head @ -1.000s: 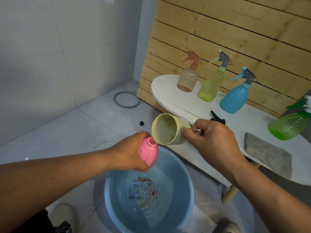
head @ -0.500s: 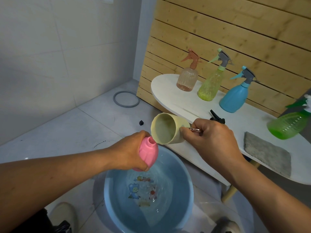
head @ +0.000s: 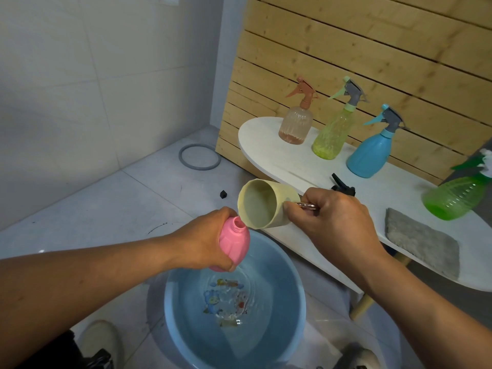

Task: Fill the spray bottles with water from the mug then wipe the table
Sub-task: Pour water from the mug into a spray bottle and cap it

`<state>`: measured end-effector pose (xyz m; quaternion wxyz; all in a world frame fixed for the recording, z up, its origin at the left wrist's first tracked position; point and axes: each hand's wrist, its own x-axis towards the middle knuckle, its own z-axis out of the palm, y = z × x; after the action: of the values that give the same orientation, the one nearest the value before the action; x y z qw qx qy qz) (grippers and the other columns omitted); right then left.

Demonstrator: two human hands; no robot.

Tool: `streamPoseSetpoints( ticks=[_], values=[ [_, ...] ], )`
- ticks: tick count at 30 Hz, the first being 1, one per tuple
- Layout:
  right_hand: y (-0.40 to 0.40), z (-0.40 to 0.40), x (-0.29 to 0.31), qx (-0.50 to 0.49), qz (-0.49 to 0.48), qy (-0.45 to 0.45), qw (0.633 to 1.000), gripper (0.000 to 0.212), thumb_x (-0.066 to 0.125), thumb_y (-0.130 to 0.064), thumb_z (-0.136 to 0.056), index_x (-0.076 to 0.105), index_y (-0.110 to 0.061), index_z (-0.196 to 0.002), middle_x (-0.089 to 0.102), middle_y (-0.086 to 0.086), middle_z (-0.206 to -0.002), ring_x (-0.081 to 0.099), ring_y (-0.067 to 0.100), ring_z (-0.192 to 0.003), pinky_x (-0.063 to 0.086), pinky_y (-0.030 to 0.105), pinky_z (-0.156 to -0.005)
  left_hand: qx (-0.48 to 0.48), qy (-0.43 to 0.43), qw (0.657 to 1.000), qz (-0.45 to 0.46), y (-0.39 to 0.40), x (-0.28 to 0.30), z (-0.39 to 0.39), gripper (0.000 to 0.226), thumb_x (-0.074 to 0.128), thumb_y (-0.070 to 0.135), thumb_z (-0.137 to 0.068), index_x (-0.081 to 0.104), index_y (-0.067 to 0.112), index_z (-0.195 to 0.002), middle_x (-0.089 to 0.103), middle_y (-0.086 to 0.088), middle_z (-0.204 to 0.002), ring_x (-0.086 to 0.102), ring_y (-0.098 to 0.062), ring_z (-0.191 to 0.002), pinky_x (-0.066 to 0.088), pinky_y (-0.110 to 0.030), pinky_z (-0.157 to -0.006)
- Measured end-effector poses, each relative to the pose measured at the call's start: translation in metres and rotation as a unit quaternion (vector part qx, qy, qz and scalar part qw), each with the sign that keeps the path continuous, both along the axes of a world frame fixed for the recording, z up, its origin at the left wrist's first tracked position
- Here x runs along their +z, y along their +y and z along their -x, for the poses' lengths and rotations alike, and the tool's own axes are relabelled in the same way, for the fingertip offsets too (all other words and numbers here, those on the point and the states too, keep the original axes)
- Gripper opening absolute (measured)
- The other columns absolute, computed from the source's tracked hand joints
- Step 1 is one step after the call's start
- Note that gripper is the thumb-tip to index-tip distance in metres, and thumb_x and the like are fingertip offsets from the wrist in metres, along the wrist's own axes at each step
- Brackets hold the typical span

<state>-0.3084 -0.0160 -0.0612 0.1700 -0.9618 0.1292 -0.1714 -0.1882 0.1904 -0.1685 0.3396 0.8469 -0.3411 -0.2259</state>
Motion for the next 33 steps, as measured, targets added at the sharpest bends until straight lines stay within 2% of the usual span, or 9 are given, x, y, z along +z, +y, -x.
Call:
streamPoseSetpoints(
  ticks=[5,15,23,33],
  values=[
    [-0.0008,0.0,-0.0013,0.006,0.013,-0.008,1.0,0.039,0.064,-0.054,-0.091,0.06,-0.023,-0.068,0.052,-0.007,-0.055,0.052,0.017,-0.059,0.034,0.03,-0.052,-0.002,-0.002,1.0,0.0,-0.0001,-0.0003,-0.0002,0.095,0.098,0.034,-0.062,0.037,0.041,-0.135,0.052,0.021,-0.119,0.056,-0.012,-0.107,0.054,-0.019,-0.07],
    [0.0016,0.0013,-0.0003,0.011,0.038,-0.012,0.999,0.038,0.062,-0.053,-0.091,0.057,-0.025,-0.066,0.048,-0.009,-0.053,0.049,0.014,-0.056,0.03,0.027,-0.051,-0.002,0.0,1.0,-0.001,-0.0003,-0.0008,-0.0005,0.096,0.098,0.034,-0.061,0.037,0.041,-0.135,0.051,0.022,-0.116,0.055,-0.008,-0.104,0.053,-0.018,-0.07],
    [0.0019,0.0016,-0.0006,0.011,0.055,-0.019,0.998,0.04,0.062,-0.053,-0.091,0.056,-0.023,-0.065,0.048,-0.008,-0.052,0.048,0.015,-0.055,0.028,0.027,-0.05,-0.002,0.0,1.0,-0.001,-0.0002,-0.0008,-0.0008,0.098,0.098,0.035,-0.061,0.037,0.04,-0.136,0.052,0.021,-0.119,0.055,-0.011,-0.108,0.056,-0.021,-0.074],
    [0.0025,0.0007,-0.0014,0.018,0.076,-0.023,0.997,0.041,0.061,-0.053,-0.092,0.055,-0.024,-0.064,0.046,-0.009,-0.052,0.047,0.014,-0.053,0.028,0.026,-0.049,-0.007,0.001,1.0,-0.003,-0.0009,0.0011,0.0016,0.096,0.098,0.033,-0.063,0.036,0.041,-0.135,0.05,0.024,-0.116,0.054,-0.009,-0.104,0.05,-0.016,-0.067]
  ],
)
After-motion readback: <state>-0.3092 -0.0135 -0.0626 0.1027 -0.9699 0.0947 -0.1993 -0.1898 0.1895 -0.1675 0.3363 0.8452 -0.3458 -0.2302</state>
